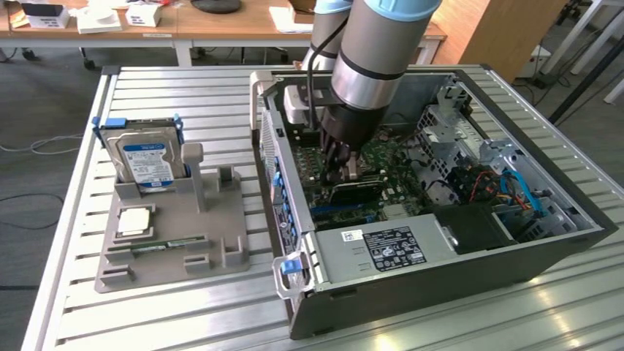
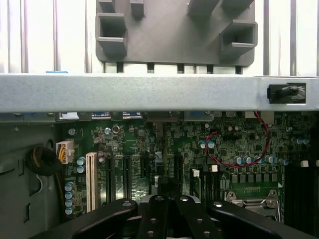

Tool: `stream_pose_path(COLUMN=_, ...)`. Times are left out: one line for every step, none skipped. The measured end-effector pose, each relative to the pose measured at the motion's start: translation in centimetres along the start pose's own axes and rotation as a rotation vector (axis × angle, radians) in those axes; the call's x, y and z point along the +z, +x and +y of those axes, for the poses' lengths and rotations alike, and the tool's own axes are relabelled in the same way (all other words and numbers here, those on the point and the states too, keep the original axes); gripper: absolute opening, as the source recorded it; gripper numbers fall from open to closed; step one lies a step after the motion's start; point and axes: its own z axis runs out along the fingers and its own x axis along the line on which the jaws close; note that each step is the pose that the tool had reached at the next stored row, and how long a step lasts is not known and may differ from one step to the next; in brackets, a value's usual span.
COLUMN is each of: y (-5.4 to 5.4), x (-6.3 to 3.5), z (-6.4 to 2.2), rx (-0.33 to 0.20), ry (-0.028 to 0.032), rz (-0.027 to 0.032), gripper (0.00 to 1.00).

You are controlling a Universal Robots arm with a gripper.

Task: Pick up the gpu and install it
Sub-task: 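Press down on the gpu until it lock into place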

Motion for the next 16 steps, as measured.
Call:
stream_pose_path(y=0.0, x=0.01, z=0.0, rx=0.0, ry=-0.0001, rz=0.0003, gripper=0.11)
stream_pose_path(y=0.0, x=0.01, z=0.0, rx=0.0, ry=-0.0001, rz=0.0003, gripper=0.11)
stream_pose_path(y=0.0, x=0.01, z=0.0, rx=0.0, ry=-0.0001, rz=0.0003, gripper=0.11)
stream_pose_path(y=0.01, x=0.04, z=0.0, rx=0.0, ry=-0.0001, rz=0.0003, gripper=0.11)
stream_pose_path(y=0.01, x=0.1, z=0.0, rx=0.0, ry=0.0, rz=0.0001, gripper=0.11)
stream_pose_path(y=0.01, x=0.13, z=0.0, rx=0.0, ry=-0.0001, rz=0.0003, gripper=0.11)
stream_pose_path(y=0.01, x=0.13, z=0.0, rx=0.0, ry=-0.0002, rz=0.0004, gripper=0.11)
stream_pose_path(y=0.01, x=0.13, z=0.0, rx=0.0, ry=-0.0002, rz=0.0004, gripper=0.11)
stream_pose_path(y=0.01, x=0.13, z=0.0, rx=0.0, ry=-0.0002, rz=0.0005, gripper=0.11)
stream_pose_path(y=0.01, x=0.13, z=0.0, rx=0.0, ry=-0.0002, rz=0.0004, gripper=0.11)
stream_pose_path(y=0.01, x=0.14, z=0.0, rx=0.0, ry=-0.0001, rz=0.0003, gripper=0.11)
stream_pose_path(y=0.01, x=0.14, z=0.0, rx=0.0, ry=-0.0001, rz=0.0003, gripper=0.11)
stream_pose_path(y=0.01, x=0.15, z=0.0, rx=0.0, ry=-0.0002, rz=0.0003, gripper=0.11)
stream_pose_path(y=0.01, x=0.18, z=0.0, rx=0.0, ry=-0.0001, rz=0.0001, gripper=0.11)
stream_pose_path(y=0.01, x=0.19, z=-0.01, rx=0.0, ry=-0.0001, rz=0.0002, gripper=0.11)
stream_pose_path(y=0.01, x=0.18, z=0.0, rx=0.0, ry=-0.0001, rz=0.0002, gripper=0.11)
